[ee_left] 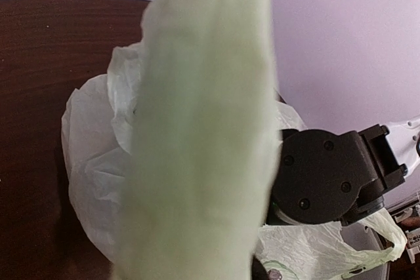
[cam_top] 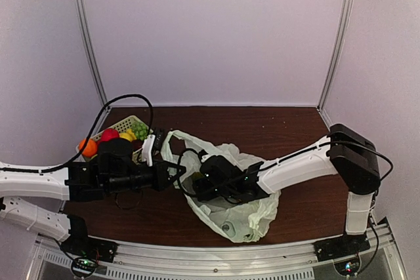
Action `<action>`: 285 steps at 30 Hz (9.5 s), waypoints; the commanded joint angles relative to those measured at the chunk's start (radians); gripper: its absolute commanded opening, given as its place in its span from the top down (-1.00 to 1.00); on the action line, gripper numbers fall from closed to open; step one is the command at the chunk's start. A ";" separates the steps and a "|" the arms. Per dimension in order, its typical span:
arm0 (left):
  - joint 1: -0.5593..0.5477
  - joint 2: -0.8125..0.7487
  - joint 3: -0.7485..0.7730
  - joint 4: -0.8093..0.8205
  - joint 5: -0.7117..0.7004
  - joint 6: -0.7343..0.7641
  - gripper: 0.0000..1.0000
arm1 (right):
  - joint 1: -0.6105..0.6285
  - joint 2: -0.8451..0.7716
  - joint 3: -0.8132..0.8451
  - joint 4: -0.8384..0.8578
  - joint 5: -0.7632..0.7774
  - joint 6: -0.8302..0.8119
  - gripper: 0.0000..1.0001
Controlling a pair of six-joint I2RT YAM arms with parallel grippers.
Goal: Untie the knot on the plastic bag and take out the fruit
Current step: Pick up the fake fruit from the takeout bag, then pass from the right arm to the left, then place the fake fruit in the bin.
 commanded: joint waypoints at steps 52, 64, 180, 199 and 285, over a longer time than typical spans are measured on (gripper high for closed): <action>-0.004 0.157 0.134 0.018 -0.045 -0.038 1.00 | 0.168 -0.467 -0.312 -0.007 0.042 -0.166 0.37; -0.016 0.189 0.161 0.046 0.028 -0.013 1.00 | 0.168 -0.278 -0.035 -0.101 0.113 -0.188 0.36; 0.033 0.122 0.466 -0.048 0.269 -0.067 0.07 | 0.256 -0.768 -0.058 -0.153 0.104 -0.319 -0.28; 0.312 0.059 0.414 -0.361 0.303 0.035 0.13 | 0.274 -0.840 -0.079 -0.652 0.015 -0.335 -0.99; 0.827 0.474 0.643 -0.657 -0.104 0.570 -0.80 | 0.114 -0.651 -0.075 -0.362 0.158 -0.204 1.00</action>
